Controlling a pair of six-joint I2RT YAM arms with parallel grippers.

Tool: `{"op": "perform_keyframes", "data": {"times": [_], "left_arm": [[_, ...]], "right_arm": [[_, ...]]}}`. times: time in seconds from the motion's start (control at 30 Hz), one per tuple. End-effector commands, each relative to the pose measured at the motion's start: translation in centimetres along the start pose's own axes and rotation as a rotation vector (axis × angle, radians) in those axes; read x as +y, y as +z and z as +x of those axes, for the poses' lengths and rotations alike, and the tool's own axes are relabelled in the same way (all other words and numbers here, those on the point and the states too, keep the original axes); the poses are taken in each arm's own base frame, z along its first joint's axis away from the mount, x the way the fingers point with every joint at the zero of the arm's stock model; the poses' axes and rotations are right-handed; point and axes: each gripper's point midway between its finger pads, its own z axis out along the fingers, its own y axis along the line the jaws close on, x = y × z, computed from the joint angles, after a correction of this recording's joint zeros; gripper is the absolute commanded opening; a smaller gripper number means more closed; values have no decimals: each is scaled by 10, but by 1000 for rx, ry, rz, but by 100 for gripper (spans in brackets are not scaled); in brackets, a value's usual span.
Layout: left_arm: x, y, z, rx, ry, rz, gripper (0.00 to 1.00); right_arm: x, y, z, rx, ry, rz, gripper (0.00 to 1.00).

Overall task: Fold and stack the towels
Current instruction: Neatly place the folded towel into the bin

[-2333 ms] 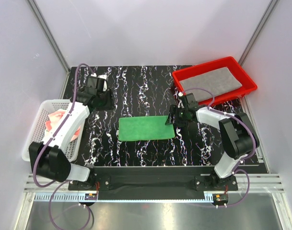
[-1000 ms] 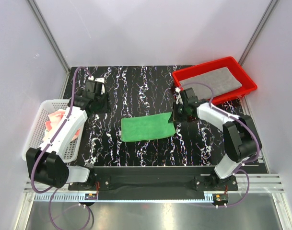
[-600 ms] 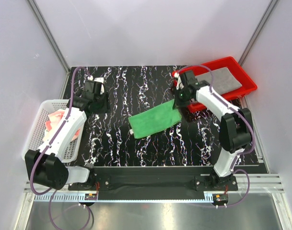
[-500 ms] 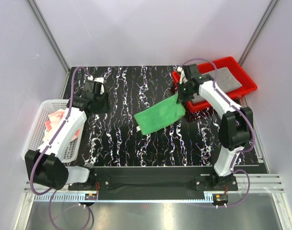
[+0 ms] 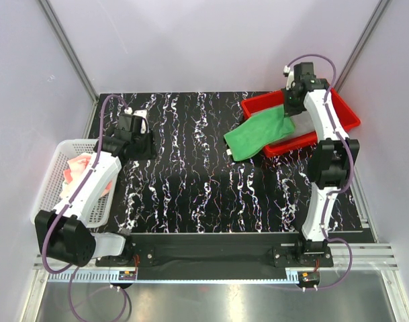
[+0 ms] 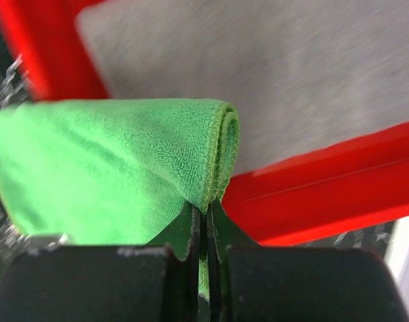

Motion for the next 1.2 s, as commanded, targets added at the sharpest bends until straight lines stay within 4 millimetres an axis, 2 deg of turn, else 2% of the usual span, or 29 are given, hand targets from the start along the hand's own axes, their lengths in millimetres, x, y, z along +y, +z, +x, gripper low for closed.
{"op": "perform_keyframes", "data": {"times": [0.0,0.03,0.07,0.1,0.13,0.17,0.2,0.23,0.27,0.33,0.43,0.57,0.63,0.67,0.7,0.73,0.77,0.8,0.83,0.9,0.93,0.97,1.0,1.03,1.07,1.1,1.13,1.17], "left_arm": [[-11,-6,-13,-61,-2,62,47],[-10,-6,-15,-63,0,59,48],[-9,-5,-13,-60,4,53,48],[-9,-4,-13,-55,4,48,48],[-8,-4,-14,-56,8,47,48],[-8,-3,-13,-49,9,44,48],[-8,-2,-12,-42,11,44,48],[-8,-1,-13,-41,11,43,48],[-8,0,-12,-34,14,42,48],[-8,1,-12,-28,16,40,48],[-9,-1,-15,-28,16,40,48],[-10,-3,-20,-34,11,40,49],[-13,-3,-21,-28,5,53,50],[-14,-2,-21,-26,4,57,50],[-15,-3,-22,-25,-1,61,50],[-16,-2,-22,-21,-2,69,50],[-17,-2,-22,-19,-3,70,50],[-17,-2,-21,-16,-1,72,51],[-17,-2,-22,-16,-1,67,51],[-13,-2,-23,-23,0,45,51],[-12,-2,-23,-26,-3,38,52],[-12,-2,-24,-29,-4,41,52],[-8,-2,-27,-40,-8,17,52],[-9,-2,-28,-45,-19,17,52],[-10,-4,-32,-64,-23,23,52],[-10,-5,-34,-72,-27,23,52],[-9,-7,-38,-95,-36,14,52],[-9,-13,-46,-126,-46,15,52]], "right_arm": [[-36,0,-27,-50,-58,101,0],[-40,-6,-41,-83,-66,107,0],[-45,7,-39,-57,-84,124,0],[-61,7,-37,-43,-70,144,0],[-66,0,-51,-83,-72,153,0],[-70,10,-50,-67,-80,150,0],[-79,9,-51,-68,-71,158,0],[-82,1,-63,-107,-75,163,0],[-88,8,-62,-98,-88,170,0],[-102,7,-70,-129,-81,194,0],[-117,17,-71,-141,-91,205,0],[-136,37,-71,-145,-131,225,0],[-146,42,-79,-177,-141,232,0],[-155,58,-75,-167,-148,239,3],[-161,63,-84,-205,-160,263,36],[-167,65,-90,-226,-169,289,51],[-175,79,-88,-221,-166,312,53],[-189,78,-91,-234,-146,362,55],[-198,64,-104,-283,-126,397,70],[-208,50,-115,-333,-84,440,90],[-207,61,-102,-291,-73,433,99],[-201,36,-114,-341,-50,422,100],[-198,44,-104,-317,-31,407,100],[-194,37,-104,-327,-9,399,100],[-187,7,-114,-379,24,383,99],[-182,-2,-117,-400,38,380,100],[-165,4,-104,-365,45,362,100],[-155,-33,-118,-441,70,353,100]]}}
